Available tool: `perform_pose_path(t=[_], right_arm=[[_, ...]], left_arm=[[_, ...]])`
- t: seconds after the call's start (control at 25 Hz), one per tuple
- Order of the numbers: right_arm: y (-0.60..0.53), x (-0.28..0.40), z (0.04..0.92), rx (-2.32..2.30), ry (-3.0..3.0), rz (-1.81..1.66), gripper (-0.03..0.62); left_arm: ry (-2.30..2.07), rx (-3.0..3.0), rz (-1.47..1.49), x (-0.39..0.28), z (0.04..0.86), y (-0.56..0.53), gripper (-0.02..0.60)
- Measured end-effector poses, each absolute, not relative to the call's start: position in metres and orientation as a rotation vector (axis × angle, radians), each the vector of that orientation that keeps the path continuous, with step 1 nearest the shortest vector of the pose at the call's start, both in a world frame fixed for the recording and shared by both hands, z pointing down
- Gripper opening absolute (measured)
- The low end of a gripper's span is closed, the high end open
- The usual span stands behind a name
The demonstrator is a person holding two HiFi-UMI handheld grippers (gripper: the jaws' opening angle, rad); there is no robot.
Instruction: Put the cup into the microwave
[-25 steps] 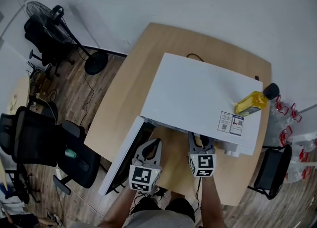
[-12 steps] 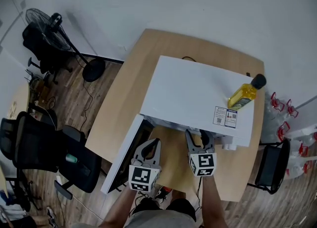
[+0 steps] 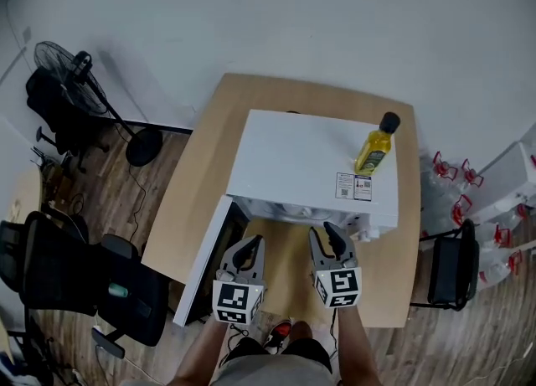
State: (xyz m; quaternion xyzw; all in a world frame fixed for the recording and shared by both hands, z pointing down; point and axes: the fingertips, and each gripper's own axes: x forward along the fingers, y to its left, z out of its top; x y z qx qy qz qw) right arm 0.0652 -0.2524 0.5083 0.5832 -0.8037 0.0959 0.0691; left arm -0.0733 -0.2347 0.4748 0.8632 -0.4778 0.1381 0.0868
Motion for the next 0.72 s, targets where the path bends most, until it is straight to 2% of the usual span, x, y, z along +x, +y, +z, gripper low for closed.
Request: perform_pose_path(t=[0.28, 0.72], right_arm=[[-0.203, 0.087, 0.471, 1.89, -2.358, 0.236, 0.048], [-0.116, 0.103, 0.439, 2.03, -2.255, 0.176, 0.018]], left_arm=[[-1.357, 2.668, 0.365, -0.062, 0.448, -0.209, 0.025], [-1.253, 2.773, 0.323, -0.055, 0.425, -0.155, 0.025]])
